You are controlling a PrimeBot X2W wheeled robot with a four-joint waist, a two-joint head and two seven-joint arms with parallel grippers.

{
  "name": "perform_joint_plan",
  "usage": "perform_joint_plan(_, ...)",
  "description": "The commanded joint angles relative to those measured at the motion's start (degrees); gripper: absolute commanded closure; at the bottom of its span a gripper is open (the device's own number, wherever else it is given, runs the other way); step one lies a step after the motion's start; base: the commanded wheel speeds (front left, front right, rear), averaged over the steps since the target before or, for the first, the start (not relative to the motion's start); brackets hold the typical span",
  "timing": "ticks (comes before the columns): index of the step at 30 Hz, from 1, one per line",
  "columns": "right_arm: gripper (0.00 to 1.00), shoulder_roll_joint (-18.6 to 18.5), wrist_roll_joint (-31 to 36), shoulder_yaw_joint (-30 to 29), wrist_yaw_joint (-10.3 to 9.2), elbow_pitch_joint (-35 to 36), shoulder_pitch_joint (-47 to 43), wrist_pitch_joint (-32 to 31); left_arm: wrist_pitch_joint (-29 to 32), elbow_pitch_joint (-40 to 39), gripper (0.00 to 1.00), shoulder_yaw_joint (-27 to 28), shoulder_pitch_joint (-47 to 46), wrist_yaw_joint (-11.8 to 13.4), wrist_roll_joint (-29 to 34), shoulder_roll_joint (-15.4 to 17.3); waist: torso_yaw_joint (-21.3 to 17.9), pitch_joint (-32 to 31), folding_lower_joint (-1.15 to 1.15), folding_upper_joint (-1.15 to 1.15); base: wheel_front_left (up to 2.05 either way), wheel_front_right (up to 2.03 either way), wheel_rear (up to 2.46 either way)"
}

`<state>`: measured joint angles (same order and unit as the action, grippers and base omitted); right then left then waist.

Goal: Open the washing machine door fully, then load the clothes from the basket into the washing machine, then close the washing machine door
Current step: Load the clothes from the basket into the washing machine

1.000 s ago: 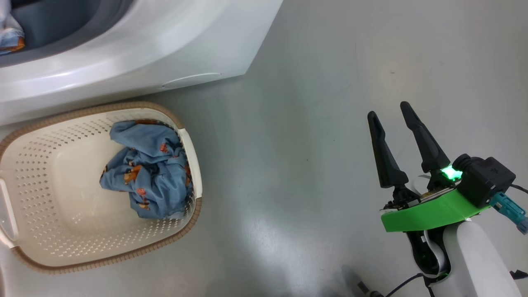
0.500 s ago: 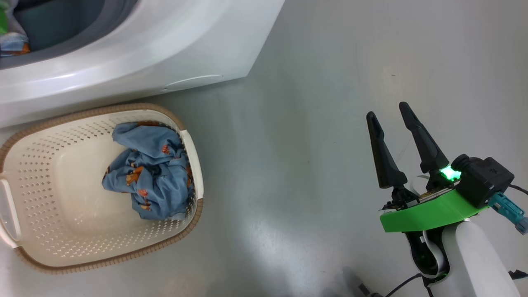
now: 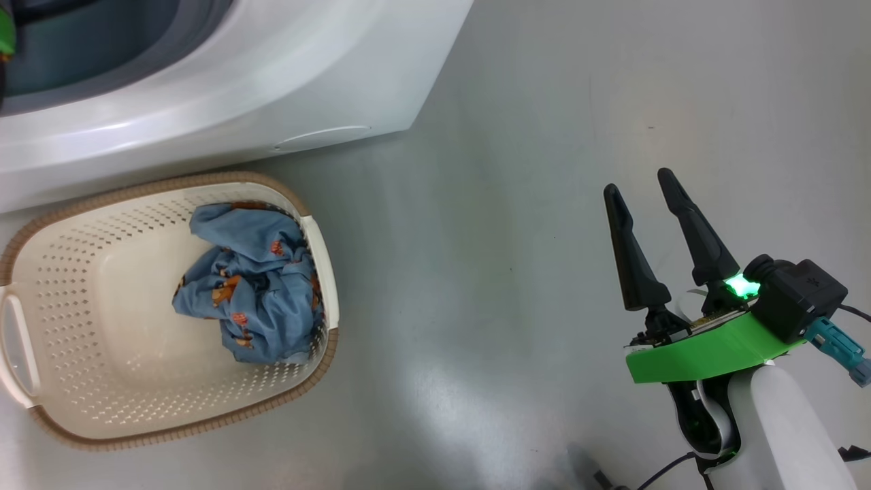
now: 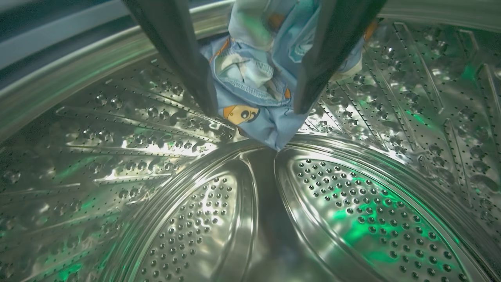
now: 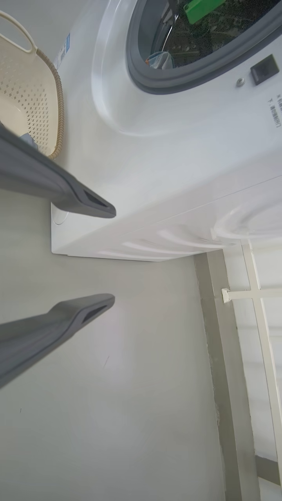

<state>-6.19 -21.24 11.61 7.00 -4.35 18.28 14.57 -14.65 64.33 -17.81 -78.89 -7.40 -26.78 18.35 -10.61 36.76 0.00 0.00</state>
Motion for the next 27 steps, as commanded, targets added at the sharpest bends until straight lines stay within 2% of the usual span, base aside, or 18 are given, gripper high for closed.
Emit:
perform_joint_plan(1,0.0,-0.2,-0.2,1.1,0.48,1.2,-0.2,0.4,-0.3,-2.7,0.0,0.6,0.5,-0.1,-1.1,3.1,0.2,-0.1,0.0,0.0,0.0,0.0,0.0)
perform_joint_plan(12,0.0,-0.8,0.0,0.4,0.48,1.4,-0.5,0.4,-0.3,-11.3,0.0,4.4,7.5,-0.1,-3.1,2.9,1.0,-1.1,0.0,0.0,0.0,0.0,0.0)
perform_joint_plan(27,0.0,-2.1,0.3,-0.7,0.48,1.4,-1.7,0.4,-0.3,-24.8,0.0,12.6,22.1,-0.1,0.8,-0.3,2.9,-4.1,0.0,0.0,0.0,0.0,0.0)
